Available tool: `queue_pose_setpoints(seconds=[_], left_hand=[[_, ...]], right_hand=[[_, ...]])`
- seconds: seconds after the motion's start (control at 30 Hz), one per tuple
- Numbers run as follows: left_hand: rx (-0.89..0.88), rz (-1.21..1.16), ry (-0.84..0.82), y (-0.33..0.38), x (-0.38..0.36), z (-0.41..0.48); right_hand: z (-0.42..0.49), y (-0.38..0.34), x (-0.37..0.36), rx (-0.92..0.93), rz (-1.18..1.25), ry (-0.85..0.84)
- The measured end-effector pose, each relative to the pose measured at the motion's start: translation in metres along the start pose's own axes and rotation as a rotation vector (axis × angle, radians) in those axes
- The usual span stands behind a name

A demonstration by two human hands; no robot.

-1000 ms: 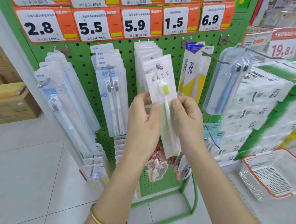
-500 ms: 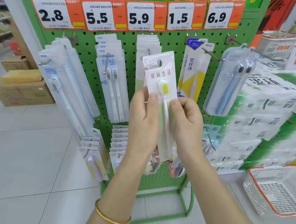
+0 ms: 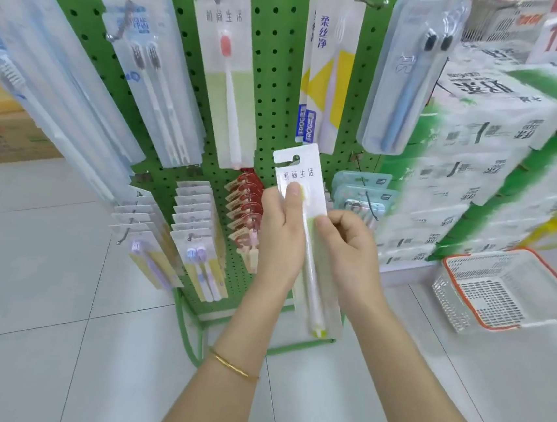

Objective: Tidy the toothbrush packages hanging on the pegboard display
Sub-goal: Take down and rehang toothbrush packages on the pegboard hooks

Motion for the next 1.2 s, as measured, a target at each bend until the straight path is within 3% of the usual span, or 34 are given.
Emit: queue_pose_setpoints(seconds=[0.3,0.6,0.87,1.0,1.2], left_hand=[[-0.106,0.245,-0.174,-0.029,-0.03,-0.026],[-0.2,0.435,-0.522,-0.05,-0.04,-0.045],[-0.278,0.509,-0.631,-0.036,-0.034,-0.056],[-0.314,0.733,-0.697,-0.04,-0.039,-0.061],[-0.338,0.923,-0.665,-0.04,-0.043,-0.061]], right_hand=[[-0.009,0.034,0.022,-0.251,0.289,0.102],[0.013,0.054,0.053,-0.378,0.534,0.318],[0.029,0.055,0.073,-0.34,0.595,0.488],[0.028,0.054,0.073,-0.329,0.663,0.535],[0.025,0.055,0.071,-0.346,0.712,0.519]])
Point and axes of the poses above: each hand's wrist, its own z-axis towards the middle knuckle, its own x-axis out of the back of the hand, y = z × x, the point moved 6 cm from there along z, towards the middle knuckle, and after that the axes turned 10 degrees about z, right-handed, at the moved point
